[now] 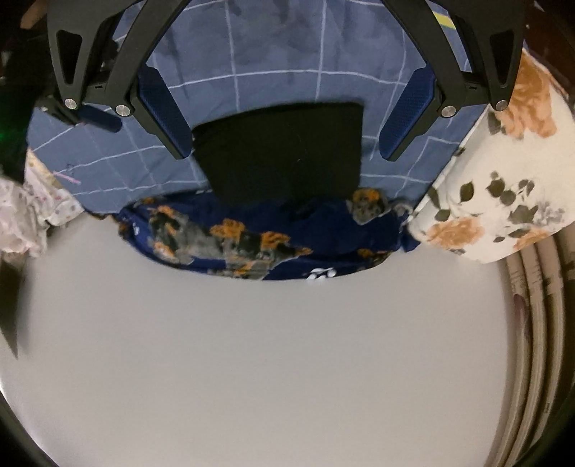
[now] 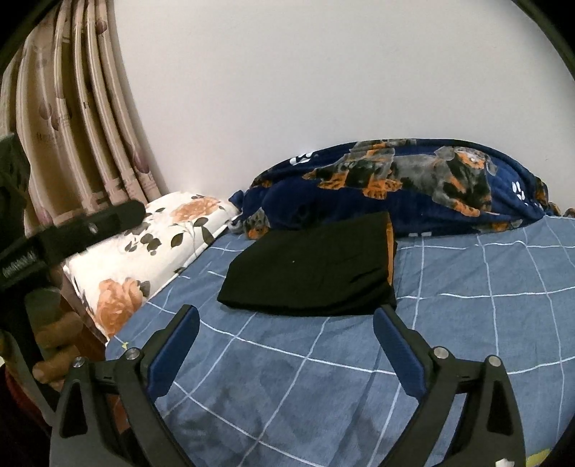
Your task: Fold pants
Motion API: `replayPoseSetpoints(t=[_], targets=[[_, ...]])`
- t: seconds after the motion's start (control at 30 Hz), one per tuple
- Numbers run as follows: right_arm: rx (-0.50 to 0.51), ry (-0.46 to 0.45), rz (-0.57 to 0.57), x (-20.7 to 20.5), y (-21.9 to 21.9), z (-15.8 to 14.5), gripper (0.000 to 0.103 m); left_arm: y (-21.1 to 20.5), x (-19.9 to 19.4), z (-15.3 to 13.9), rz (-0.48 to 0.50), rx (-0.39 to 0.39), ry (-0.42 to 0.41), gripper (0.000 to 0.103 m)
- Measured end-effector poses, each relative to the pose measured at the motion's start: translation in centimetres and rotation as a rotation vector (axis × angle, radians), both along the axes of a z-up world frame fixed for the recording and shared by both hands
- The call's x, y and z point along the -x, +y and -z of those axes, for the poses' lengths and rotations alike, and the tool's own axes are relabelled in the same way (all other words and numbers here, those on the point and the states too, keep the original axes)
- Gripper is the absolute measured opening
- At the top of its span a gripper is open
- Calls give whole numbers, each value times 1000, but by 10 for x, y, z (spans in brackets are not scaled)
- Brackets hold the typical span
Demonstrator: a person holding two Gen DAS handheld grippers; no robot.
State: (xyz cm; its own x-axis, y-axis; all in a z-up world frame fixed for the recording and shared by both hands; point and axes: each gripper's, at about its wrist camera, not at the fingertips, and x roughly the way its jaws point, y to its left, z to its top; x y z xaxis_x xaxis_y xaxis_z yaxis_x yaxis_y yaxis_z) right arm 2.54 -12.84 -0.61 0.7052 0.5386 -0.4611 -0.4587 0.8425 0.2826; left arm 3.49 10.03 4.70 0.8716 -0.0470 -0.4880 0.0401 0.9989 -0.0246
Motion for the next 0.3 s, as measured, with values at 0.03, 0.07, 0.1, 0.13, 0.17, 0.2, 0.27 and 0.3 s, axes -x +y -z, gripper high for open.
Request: replayPoseSetpoints(t=[0.03,0.07,0.1,0.13,0.17,0.2,0.27,0.3], targets=[[1,3,-1,0,1,0,97,0,0,2,-1,-2,3,103],[5,4,0,1,1,1,97,-1,1,5,-1,-2,4,103],[8,4,2,2,2,2,97,-2,2,7,1,-6,0,103],[11,4,0,3,3,2,97,-3,4,8,4,-10,-6,103],[16,2,-2,4,4,2,97,-4,5,9,8,-15,-10,103],[22,-2,0,6,5,1,97,-6,6,10,12,-20,-9,103],[36,-7,6,6,7,1,98,-7,7,11,12,-22,-4,103],[43,-10,14,7,8,0,98,-8,7,11,8,-27,0,103]])
